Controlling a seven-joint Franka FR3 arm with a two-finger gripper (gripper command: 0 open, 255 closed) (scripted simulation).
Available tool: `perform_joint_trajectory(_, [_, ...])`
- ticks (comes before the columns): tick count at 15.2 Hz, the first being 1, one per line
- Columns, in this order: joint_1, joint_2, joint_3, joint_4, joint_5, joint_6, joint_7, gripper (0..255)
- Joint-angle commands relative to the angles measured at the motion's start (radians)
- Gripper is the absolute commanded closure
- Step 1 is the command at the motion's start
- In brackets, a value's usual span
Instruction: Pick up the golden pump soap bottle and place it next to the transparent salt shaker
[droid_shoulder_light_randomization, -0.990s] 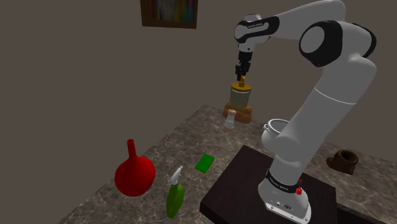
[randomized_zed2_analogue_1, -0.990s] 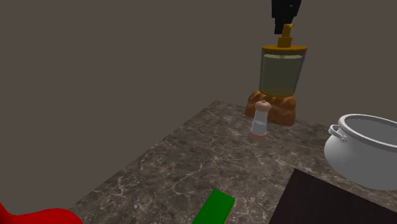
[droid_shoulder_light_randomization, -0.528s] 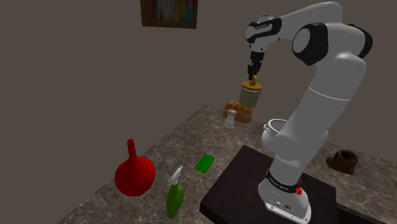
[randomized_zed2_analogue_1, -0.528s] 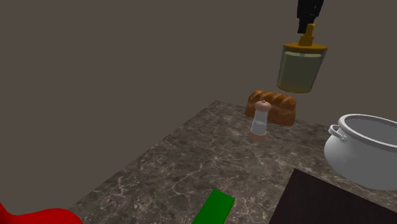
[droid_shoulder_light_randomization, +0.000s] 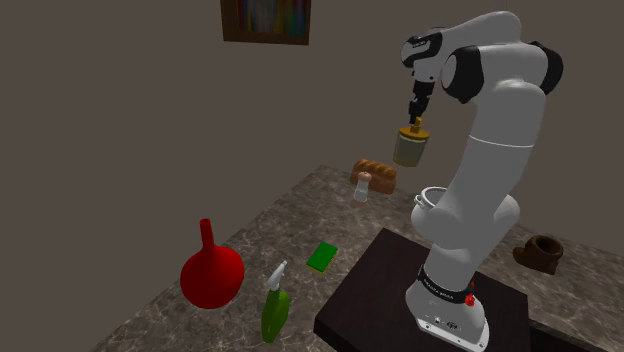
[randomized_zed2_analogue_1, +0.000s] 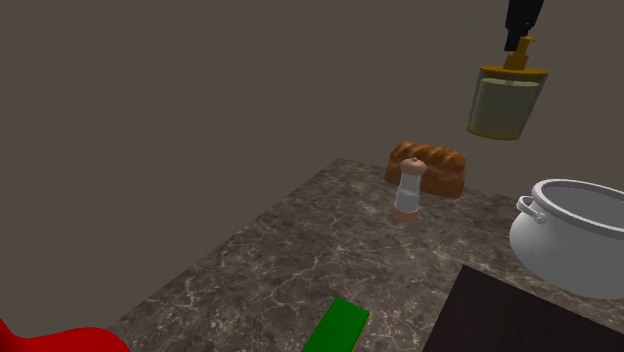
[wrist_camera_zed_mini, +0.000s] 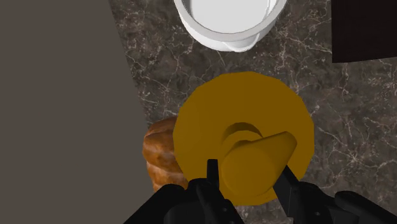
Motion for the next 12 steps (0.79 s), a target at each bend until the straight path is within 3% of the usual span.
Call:
perform_joint_trajectory(1, [-0.040, 0.061, -0.023, 0.068, 0.039, -0.015, -0.066, 255])
perform_joint_trajectory(12, [-0.035, 0.059, -0.017, -0.083, 0.039, 0.133, -0.064, 255])
